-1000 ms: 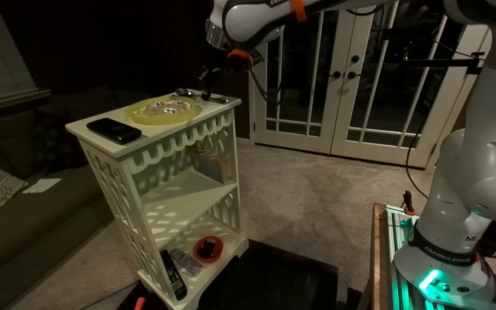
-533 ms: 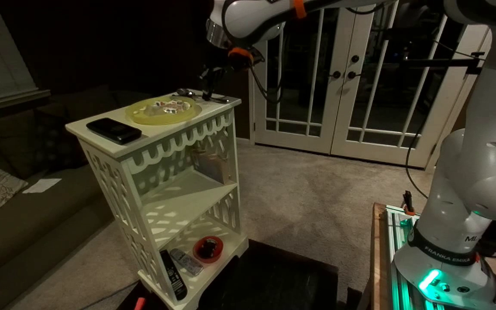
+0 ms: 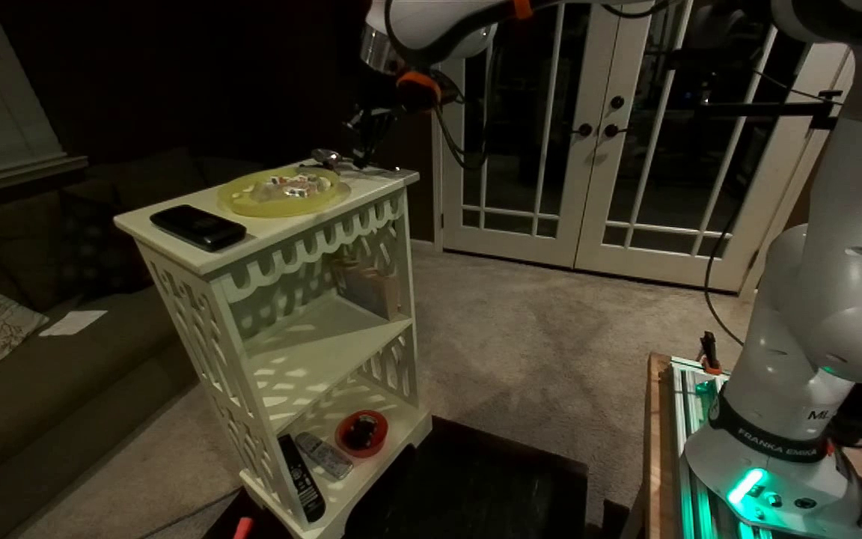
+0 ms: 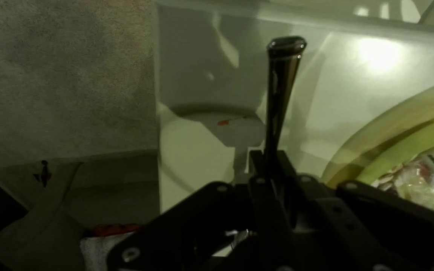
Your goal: Move the spoon to the middle shelf
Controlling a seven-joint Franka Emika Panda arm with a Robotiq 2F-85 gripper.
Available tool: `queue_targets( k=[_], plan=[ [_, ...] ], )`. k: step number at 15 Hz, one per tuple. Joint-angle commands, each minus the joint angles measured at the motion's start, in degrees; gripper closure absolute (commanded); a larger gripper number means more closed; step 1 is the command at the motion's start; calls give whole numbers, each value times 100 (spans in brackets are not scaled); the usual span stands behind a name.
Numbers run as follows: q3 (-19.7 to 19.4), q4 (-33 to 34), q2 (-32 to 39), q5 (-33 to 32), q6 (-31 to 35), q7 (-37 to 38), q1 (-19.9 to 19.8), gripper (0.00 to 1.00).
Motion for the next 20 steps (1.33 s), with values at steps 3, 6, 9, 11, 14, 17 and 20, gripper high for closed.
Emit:
queue_targets(
  k=[3,6,9,11,14,17,20],
  plan=[
    [4,230,-28,440,-394,-38,-34,95],
    [25,218,-187,981,-741,-451,-44,95],
    [11,233,-330,1376,-965,-748,-41,95],
    [-6,242,-388,1505,-1050,-811,-34,95],
    [-19,242,-474,1625,-1235,-900,-23,95],
    [-33,213,-593,1912,-1850,-1374,-10,95],
    [-52,95,-817,2261,-2564,-2153,18,95]
  ],
)
